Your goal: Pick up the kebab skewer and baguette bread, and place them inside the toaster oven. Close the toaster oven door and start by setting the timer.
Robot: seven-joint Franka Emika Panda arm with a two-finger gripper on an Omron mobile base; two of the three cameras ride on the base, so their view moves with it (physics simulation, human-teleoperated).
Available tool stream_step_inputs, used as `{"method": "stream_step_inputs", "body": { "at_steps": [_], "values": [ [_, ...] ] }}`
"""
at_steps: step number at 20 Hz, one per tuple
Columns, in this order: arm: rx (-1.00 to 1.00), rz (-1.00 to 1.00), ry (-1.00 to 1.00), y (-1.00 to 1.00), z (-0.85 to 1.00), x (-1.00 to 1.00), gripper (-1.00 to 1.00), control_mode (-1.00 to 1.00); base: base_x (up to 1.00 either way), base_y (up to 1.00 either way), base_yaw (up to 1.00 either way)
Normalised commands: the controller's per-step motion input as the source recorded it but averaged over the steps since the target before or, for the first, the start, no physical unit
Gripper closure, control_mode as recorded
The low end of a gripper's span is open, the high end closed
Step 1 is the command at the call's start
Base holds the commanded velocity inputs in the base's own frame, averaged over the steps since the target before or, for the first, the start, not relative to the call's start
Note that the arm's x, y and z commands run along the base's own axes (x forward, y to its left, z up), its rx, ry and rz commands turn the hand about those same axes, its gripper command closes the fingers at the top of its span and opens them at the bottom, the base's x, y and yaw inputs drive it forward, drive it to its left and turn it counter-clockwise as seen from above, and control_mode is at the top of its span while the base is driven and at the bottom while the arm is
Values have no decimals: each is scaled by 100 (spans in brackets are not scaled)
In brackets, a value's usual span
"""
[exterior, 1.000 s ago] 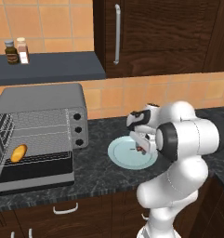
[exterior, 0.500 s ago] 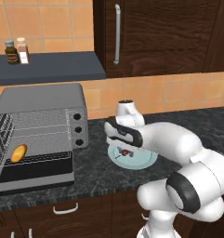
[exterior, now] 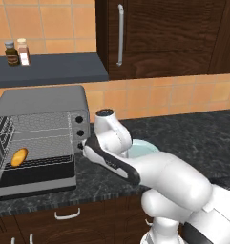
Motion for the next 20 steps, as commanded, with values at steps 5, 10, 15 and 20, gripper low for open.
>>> {"method": "stream_step_inputs", "body": {
  "at_steps": [5,10,15,20],
  "values": [
    [0,11,-7,100,20,51,100,-100,0,0,0],
    [0,5,-5,100,20,62,100,-100,0,0,0],
    [-3,10,-13,81,13,9,100,-100,0,0,0],
    [-1,2,-6,38,0,57,100,-100,0,0,0]
  ]
}}
